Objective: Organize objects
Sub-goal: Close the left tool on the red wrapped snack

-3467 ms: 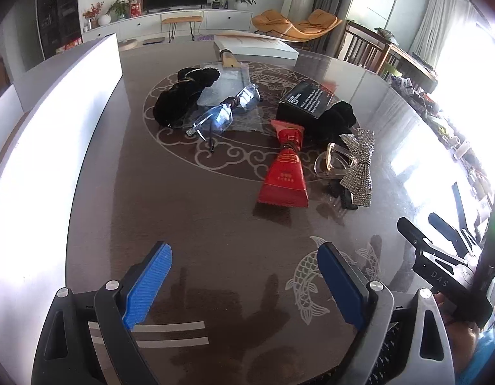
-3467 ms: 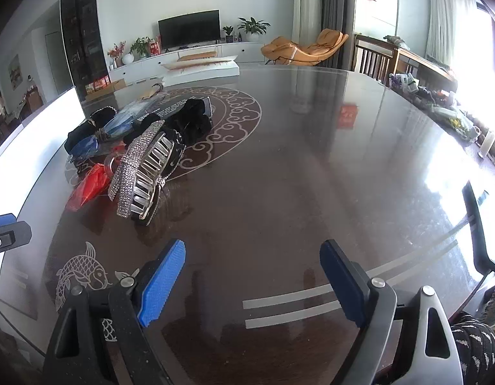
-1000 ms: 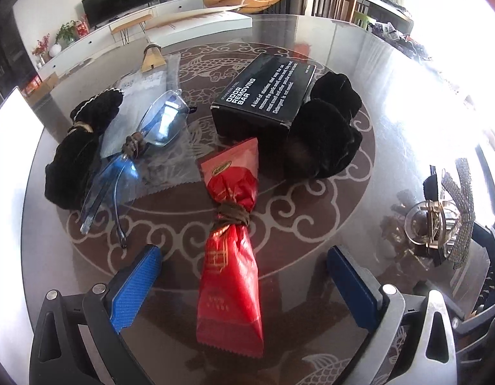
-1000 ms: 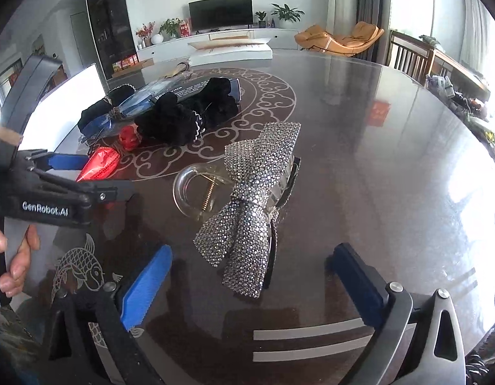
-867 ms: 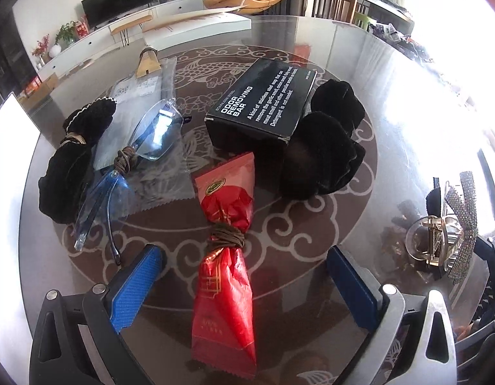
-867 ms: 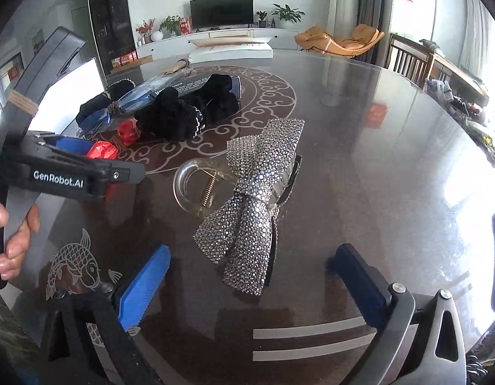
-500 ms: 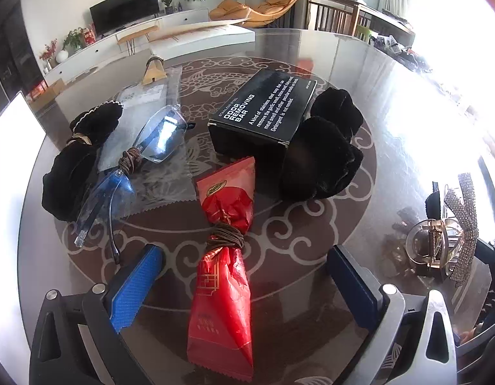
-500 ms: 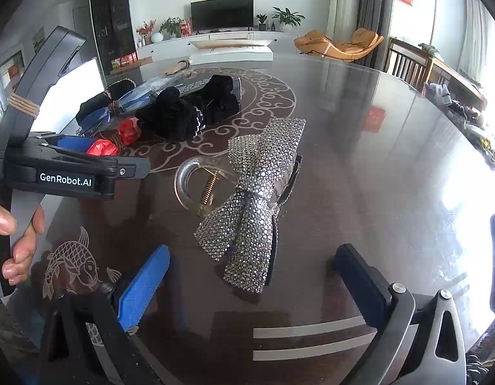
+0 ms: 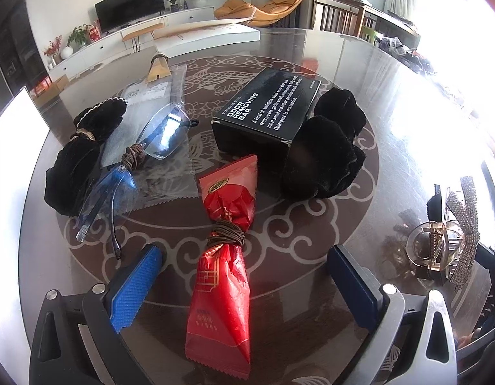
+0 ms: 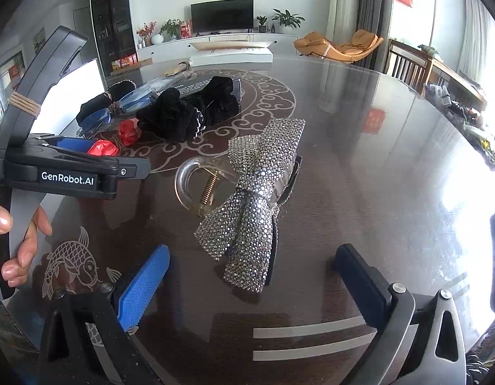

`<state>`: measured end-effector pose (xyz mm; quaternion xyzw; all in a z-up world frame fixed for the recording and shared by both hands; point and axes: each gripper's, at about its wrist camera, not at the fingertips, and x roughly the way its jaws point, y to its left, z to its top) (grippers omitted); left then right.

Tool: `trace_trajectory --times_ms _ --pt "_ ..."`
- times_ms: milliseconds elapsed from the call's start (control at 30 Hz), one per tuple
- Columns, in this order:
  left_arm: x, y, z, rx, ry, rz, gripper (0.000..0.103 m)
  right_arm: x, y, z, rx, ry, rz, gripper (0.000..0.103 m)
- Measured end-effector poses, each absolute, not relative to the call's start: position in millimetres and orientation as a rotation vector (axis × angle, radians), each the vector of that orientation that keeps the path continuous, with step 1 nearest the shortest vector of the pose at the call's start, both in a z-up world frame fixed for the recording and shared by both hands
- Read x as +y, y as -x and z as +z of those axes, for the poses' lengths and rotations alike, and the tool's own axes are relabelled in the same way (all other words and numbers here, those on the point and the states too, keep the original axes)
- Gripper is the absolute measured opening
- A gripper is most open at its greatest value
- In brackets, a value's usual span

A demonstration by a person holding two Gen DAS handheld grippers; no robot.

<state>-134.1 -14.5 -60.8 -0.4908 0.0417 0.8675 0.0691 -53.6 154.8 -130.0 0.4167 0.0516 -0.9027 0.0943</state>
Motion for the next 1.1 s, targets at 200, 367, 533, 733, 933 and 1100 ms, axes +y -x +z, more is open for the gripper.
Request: trace_trajectory --times_ms 200,367,533,733,933,1100 --pt "-13.9 135.7 -60.3 0.127 1.500 2.598 0.103 154.5 53.6 -130.2 0.153 -1.236 -2.678 0.103" --pt "-14.4 135.9 -60.1 0.142 1.507 2.577 0.103 154.5 53.4 -130.4 0.153 -1.235 -2.678 0.103" --pt "-14.1 135.1 -60.1 0.144 1.496 2.579 0.103 154.0 53.5 -130.6 0.152 -1.235 -2.679 0.103" --pt "-18.7 128.7 -58.4 0.143 1.483 2.585 0.091 153.7 53.4 -130.9 0.152 -1.235 -2.680 0.103" --pt "-20.2 105.7 -49.3 0.169 1.410 2.598 0.025 153.4 53.3 -131.1 0.152 -1.236 -2.681 0.103" --pt "-36.8 77.1 -49.8 0.101 1.416 2.634 0.024 153.3 53.2 -131.3 0.151 -1.235 -2.681 0.103"
